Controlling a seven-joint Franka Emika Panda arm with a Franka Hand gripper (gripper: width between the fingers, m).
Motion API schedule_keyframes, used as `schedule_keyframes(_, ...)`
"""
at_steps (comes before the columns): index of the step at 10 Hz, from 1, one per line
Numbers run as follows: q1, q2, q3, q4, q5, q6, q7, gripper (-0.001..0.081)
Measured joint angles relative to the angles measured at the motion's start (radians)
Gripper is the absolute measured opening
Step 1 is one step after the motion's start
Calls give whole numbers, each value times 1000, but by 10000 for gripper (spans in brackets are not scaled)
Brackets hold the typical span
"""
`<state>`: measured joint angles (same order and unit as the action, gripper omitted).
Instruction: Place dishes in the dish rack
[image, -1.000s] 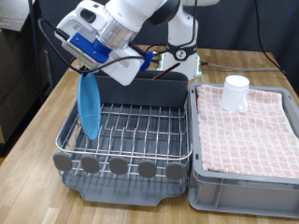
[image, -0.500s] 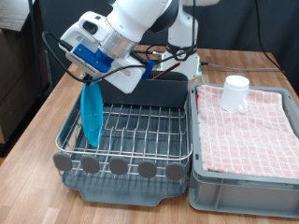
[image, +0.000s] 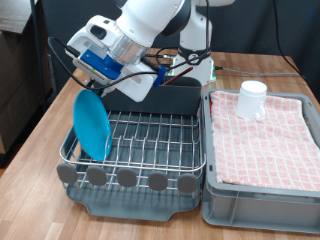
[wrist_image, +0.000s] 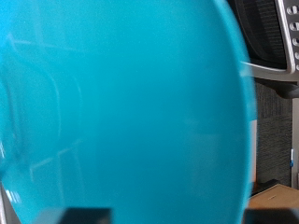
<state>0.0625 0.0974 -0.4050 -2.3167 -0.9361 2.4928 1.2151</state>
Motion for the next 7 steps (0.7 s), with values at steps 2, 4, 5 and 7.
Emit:
schedule_keyframes(2, 0, 0, 6, -2, 109, 5, -77, 386)
schedule_keyframes(4, 0, 0, 13, -2, 274, 0, -222, 542)
schedule_keyframes(5, 0, -1, 14, -2, 340, -5, -282, 715)
schedule_keyframes(7, 0, -11, 13, 0, 387, -23, -333, 787)
